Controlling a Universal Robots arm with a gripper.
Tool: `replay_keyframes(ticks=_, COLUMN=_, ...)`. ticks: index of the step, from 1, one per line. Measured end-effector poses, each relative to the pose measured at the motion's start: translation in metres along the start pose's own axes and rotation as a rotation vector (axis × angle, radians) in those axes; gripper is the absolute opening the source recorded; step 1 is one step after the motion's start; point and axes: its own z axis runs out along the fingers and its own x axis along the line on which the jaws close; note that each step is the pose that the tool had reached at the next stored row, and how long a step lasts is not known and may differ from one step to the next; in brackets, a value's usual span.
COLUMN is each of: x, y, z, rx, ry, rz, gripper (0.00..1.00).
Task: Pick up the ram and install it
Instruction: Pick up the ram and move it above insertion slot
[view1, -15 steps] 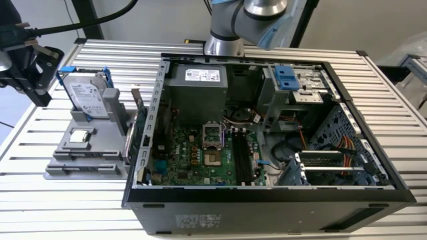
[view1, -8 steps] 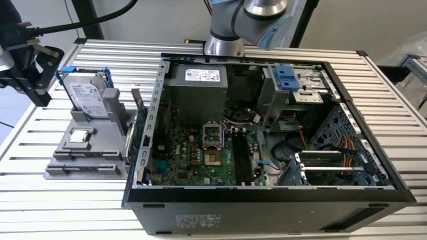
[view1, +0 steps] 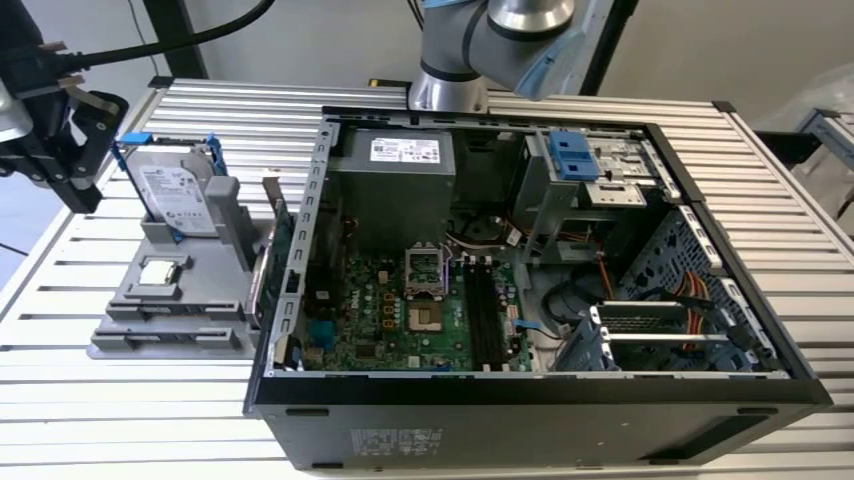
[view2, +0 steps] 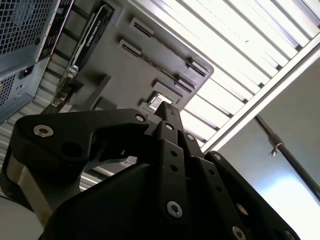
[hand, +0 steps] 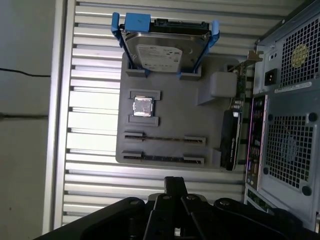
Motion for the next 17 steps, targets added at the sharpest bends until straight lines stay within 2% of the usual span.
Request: replay_keyframes(ticks=17, x=0.0, y=0.0, z=0.0, rx=0.0006, ry=0.0022, rz=-0.044, gripper=0.0)
